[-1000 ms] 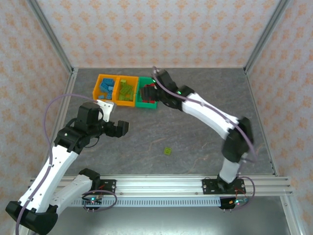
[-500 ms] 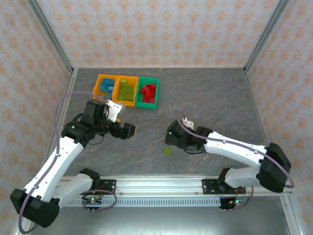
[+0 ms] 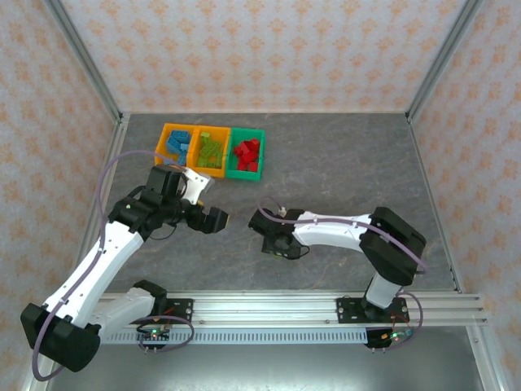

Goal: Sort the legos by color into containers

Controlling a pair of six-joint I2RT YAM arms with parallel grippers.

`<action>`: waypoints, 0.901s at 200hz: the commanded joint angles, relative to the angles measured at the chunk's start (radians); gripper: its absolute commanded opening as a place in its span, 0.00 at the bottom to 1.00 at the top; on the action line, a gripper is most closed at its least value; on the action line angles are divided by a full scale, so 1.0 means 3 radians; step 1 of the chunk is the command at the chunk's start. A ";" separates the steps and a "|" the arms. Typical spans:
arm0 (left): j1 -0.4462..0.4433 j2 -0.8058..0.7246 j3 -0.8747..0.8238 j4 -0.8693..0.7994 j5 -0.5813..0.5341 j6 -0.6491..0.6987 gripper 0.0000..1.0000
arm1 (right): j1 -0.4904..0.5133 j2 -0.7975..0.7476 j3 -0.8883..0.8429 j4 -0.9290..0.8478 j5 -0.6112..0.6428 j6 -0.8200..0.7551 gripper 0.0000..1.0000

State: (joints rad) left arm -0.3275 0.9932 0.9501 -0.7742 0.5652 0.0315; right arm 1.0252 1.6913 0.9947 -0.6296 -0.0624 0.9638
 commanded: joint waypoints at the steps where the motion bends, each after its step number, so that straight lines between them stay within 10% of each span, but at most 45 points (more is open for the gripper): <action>1: -0.0025 -0.0001 0.0038 -0.0107 -0.0120 0.0081 1.00 | 0.0044 -0.0068 -0.0099 0.0030 0.0072 0.0153 0.49; 38: -0.0024 -0.0070 0.0040 -0.0106 -0.0474 0.0009 1.00 | 0.0044 -0.0497 -0.0179 0.0343 0.0390 0.0086 0.24; 71: -0.0023 -0.0358 -0.0038 0.0062 -0.0998 -0.0152 1.00 | -0.0029 -0.0390 0.0243 0.0769 0.0628 -0.0449 0.21; 180: -0.0020 -0.0813 -0.0288 0.0446 -0.2261 -0.0507 1.00 | -0.0711 0.2097 0.3596 0.1018 0.0010 -0.1629 0.26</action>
State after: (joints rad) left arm -0.3275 0.7673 0.8719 -0.6792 -0.0124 -0.0982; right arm 0.8291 2.1815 1.8568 -0.2829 -0.0490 0.5797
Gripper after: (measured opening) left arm 0.998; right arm 0.266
